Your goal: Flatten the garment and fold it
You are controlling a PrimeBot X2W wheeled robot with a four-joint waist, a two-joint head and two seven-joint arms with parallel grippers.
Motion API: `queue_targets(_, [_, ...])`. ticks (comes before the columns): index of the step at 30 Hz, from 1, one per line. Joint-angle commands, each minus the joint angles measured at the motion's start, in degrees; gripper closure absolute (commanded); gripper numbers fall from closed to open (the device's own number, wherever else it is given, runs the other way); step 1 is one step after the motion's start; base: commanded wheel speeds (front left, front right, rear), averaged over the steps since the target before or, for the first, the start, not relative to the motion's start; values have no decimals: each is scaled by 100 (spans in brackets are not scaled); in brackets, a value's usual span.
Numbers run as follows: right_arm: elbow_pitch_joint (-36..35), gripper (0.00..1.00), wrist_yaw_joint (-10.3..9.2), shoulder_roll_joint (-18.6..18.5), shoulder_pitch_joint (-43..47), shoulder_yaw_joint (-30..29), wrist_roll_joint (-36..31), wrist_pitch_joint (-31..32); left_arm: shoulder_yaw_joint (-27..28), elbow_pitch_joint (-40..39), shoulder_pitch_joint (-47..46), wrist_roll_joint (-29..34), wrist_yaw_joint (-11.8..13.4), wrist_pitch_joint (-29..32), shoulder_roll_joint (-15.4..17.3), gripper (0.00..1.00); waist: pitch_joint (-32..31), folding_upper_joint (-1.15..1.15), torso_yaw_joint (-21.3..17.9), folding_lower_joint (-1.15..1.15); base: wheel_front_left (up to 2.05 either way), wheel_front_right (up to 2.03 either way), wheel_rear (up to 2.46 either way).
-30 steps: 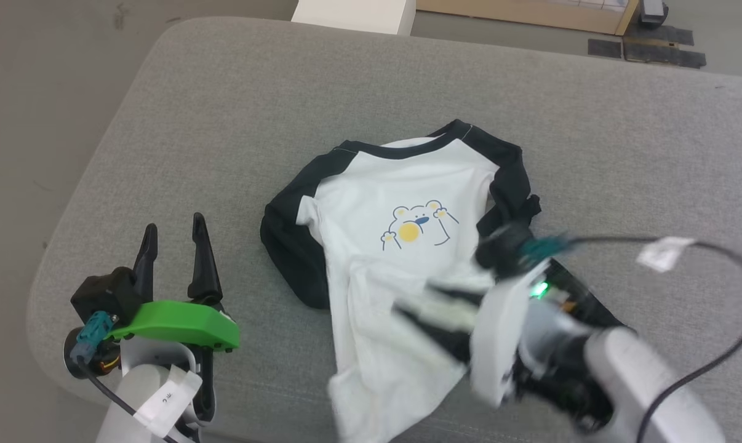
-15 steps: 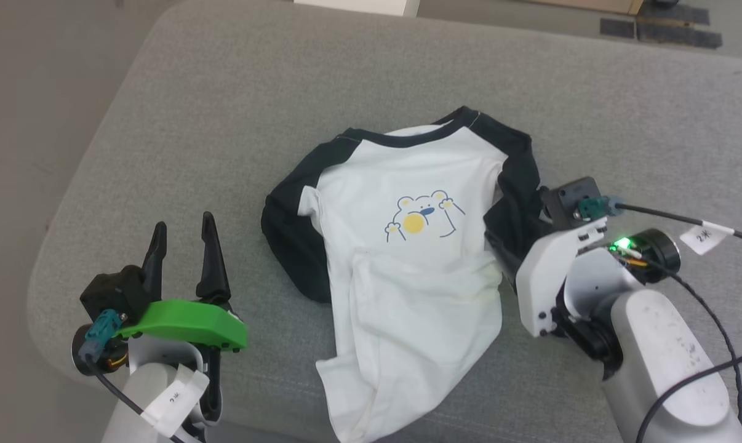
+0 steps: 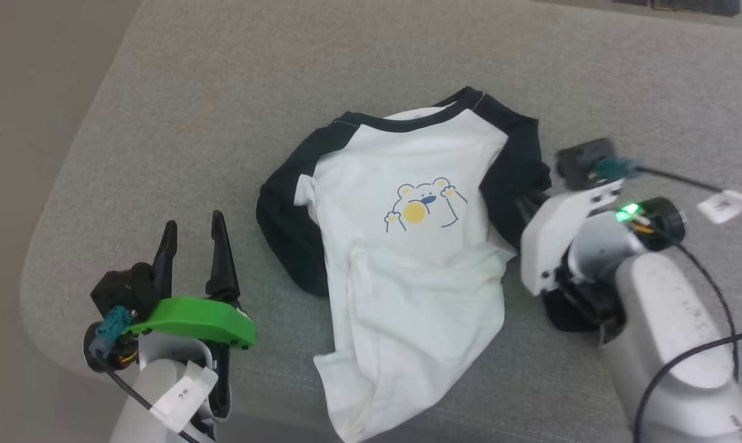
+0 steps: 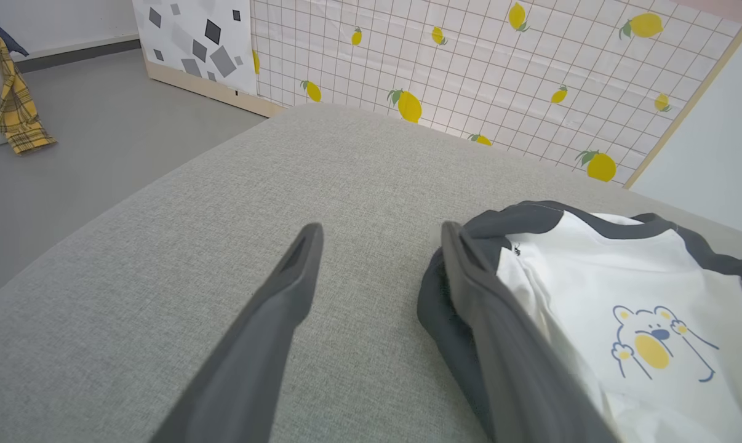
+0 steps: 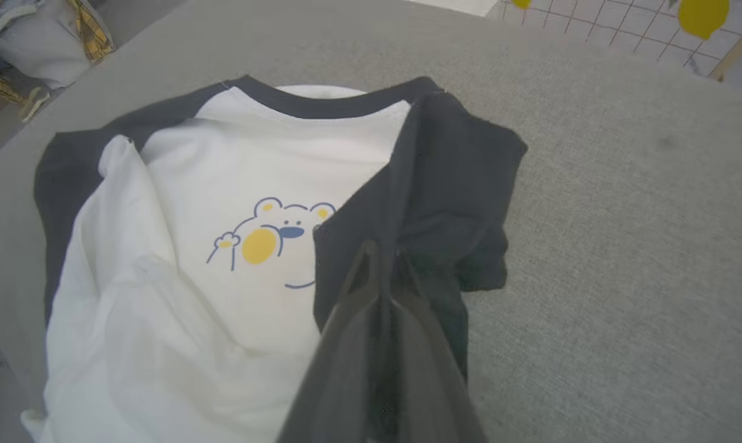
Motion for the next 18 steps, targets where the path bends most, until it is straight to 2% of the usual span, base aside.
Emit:
queue_targets(1, [-199,100,-9,-86,-11,-137,210,12,-4,15,-107,-26,-16,-39,-11,0,-78,0,-70,0,0,0,0])
queue_targets(6, [-740,100,-9,-673,166,-1165,557,433,-35,18,-127,-30,-21,-26,14,0,-120,0,-168,0,0,0,0])
queue_targets(11, [-615,100,-9,-1292,581,-2278,340,1024,-101,43,-200,-45,-53,-7,10,0,-85,0,-174,0,0,0,0])
queue_targets(14, [-385,100,-9,-1367,901,-2633,251,1254,-116,69,-225,-61,-61,-6,13,0,-75,0,-177,0,0,0,0])
queue_targets(18, [-63,100,-9,-1212,1253,-2793,287,1400,-113,101,-195,-82,-53,12,45,0,-87,0,-213,0,0,0,0])
